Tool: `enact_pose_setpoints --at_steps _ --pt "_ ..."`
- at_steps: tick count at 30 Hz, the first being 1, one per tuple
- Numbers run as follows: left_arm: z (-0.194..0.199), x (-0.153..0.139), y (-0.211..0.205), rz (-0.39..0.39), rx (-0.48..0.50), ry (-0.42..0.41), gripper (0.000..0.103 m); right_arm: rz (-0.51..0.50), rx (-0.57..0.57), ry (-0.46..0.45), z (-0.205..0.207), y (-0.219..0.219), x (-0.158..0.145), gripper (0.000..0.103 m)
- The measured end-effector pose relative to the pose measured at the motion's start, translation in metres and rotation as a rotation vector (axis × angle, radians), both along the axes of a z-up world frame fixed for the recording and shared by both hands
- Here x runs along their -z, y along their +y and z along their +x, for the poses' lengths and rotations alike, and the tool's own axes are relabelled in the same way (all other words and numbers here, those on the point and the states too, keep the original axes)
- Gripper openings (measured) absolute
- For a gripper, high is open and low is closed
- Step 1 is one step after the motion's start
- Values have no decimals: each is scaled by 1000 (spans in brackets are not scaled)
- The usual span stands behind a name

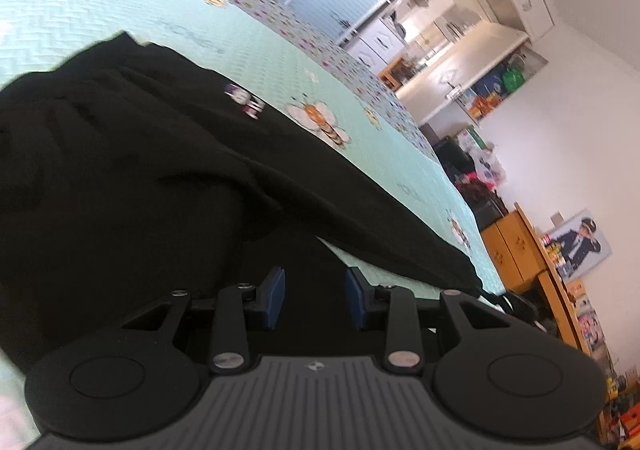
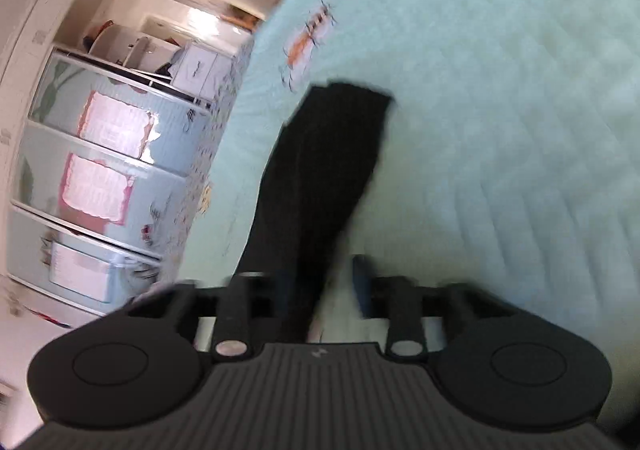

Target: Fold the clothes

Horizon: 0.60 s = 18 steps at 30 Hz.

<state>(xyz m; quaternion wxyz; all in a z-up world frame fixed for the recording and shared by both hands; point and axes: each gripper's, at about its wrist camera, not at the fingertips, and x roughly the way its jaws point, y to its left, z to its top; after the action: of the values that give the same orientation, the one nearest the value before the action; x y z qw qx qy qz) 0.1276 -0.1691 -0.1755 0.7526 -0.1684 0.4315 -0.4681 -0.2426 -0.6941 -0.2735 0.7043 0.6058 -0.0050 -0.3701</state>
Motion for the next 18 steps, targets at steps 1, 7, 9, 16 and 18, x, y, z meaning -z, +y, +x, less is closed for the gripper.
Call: enact_pose_setpoints --at_steps 1,7,9,16,18 --pt "1 -1 9 -1 -17 -1 35 -25 -27 -9 0 11 -5 43" --pt "11 -4 74 -15 -193 28 36 -110 -343 -5 37 107 -26 49" --pt "13 -5 99 -25 -273 41 36 -117 -443 2 55 143 -26 49" --pt "21 -9 153 -22 -455 81 54 -62 -681 -20 100 223 -25 50" --pt "27 -6 157 28 -490 104 56 -64 -725 0 108 234 -31 53"
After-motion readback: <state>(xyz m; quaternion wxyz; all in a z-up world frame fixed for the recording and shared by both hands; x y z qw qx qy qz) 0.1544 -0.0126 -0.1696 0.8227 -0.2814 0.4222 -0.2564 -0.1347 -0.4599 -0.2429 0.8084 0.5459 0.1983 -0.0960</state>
